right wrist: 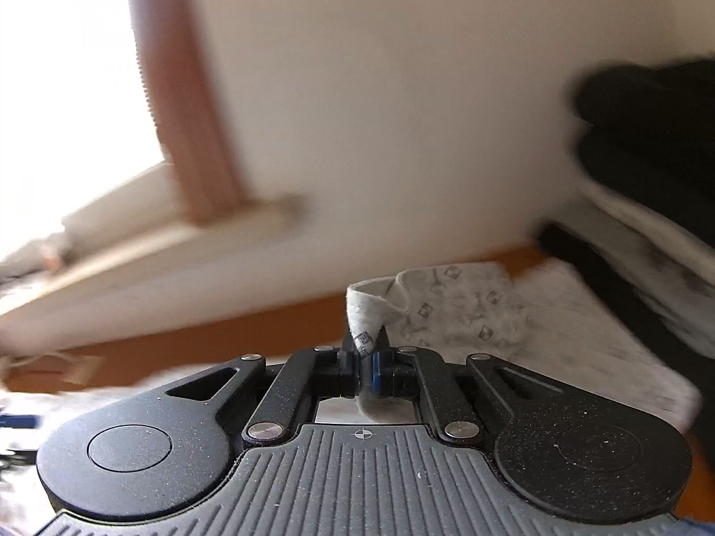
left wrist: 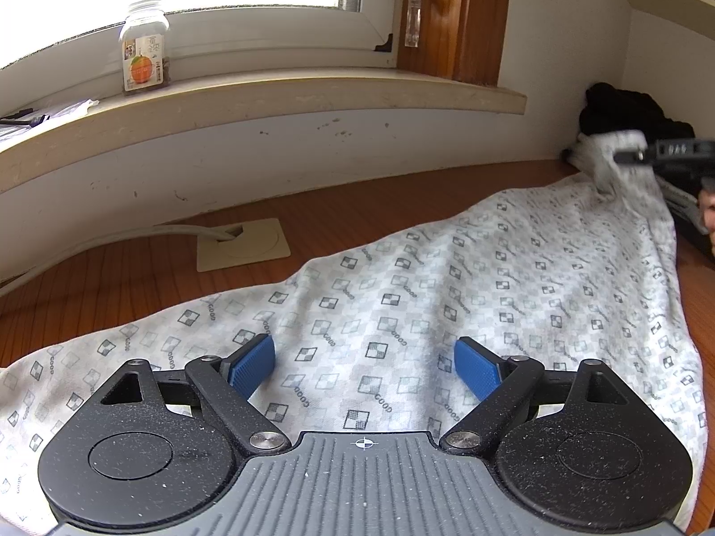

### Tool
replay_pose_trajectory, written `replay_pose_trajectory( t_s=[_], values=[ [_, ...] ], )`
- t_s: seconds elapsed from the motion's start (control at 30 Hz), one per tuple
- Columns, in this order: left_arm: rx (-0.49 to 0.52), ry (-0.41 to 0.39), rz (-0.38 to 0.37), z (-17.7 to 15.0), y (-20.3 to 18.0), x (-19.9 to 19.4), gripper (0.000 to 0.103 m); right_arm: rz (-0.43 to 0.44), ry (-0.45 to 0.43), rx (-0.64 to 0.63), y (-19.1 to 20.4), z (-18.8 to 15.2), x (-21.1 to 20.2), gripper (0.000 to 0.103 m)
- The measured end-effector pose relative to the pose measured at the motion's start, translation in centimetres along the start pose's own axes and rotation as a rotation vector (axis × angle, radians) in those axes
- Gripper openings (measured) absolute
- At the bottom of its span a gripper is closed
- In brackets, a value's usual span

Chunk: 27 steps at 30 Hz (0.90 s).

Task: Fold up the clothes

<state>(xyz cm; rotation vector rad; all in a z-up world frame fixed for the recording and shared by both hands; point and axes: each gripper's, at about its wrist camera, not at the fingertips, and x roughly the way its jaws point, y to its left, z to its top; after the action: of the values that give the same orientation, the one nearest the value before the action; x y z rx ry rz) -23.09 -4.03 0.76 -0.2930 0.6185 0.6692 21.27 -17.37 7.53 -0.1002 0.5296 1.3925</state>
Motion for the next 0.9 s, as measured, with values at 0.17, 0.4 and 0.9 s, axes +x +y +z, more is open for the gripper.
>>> replay_pose_trajectory(
  t_s=[0.17, 0.4, 0.9],
  values=[
    [0.001, 0.000, -0.001, 0.1, 0.0, 0.0, 0.089, 0.204, 0.018, -0.146, 8.8, -1.7, -1.6, 0.007],
    [0.001, 0.000, -0.004, 0.1, 0.1, -0.1, 0.090, 0.271, 0.157, -0.316, 13.8, -8.5, -1.0, 0.008],
    [-0.511, -0.004, -0.384, 5.5, -0.6, 3.0, 0.090, 0.252, -0.037, -0.207, 12.1, -6.1, -3.6, 0.007]
  ],
)
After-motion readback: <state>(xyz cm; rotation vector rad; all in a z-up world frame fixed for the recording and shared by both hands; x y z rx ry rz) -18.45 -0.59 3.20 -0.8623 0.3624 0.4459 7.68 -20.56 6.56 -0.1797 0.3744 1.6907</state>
